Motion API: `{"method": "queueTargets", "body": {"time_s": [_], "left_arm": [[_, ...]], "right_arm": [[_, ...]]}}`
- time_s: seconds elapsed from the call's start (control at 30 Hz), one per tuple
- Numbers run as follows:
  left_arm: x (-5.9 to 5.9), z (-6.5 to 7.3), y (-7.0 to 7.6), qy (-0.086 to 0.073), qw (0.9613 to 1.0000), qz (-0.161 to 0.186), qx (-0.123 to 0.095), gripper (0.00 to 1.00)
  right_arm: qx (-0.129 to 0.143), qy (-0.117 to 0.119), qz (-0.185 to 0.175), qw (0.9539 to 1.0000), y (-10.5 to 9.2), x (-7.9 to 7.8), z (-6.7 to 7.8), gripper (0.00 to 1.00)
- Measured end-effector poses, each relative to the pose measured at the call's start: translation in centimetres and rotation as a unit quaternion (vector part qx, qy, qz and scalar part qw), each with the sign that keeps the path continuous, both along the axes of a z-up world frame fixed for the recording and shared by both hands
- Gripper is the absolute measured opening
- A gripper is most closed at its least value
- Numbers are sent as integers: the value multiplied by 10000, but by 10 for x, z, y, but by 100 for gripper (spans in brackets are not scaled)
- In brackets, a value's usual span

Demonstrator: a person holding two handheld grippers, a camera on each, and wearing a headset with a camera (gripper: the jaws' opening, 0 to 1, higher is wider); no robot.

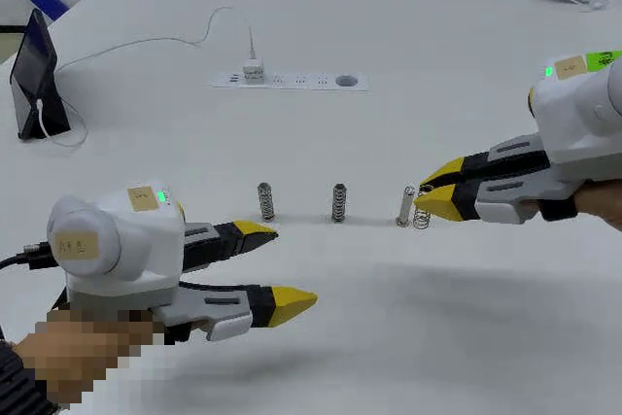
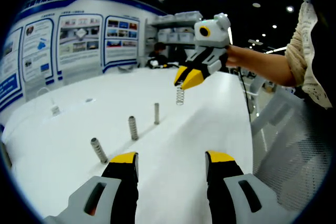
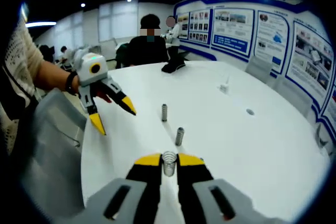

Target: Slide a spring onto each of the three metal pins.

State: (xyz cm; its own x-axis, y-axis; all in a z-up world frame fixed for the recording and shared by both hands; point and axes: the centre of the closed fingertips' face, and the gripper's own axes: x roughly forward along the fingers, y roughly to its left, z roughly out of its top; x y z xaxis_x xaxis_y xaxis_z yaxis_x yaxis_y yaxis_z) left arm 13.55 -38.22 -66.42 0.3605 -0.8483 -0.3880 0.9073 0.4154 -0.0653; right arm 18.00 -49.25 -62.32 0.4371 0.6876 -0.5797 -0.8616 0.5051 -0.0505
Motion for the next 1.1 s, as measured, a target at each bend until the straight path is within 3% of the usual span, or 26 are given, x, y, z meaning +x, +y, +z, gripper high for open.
{"method": "queueTargets", "body": {"time_s": [0.57,1.1], "left_arm": [[0,-4,-2,54,9999,16,-90,52],[0,-6,0,103,9998,68,-134,51]], "right_arm": [[70,-198,-582,9981,-12,37,1,12],[164,-150,-735,9970,-11,55,-8,12]]}}
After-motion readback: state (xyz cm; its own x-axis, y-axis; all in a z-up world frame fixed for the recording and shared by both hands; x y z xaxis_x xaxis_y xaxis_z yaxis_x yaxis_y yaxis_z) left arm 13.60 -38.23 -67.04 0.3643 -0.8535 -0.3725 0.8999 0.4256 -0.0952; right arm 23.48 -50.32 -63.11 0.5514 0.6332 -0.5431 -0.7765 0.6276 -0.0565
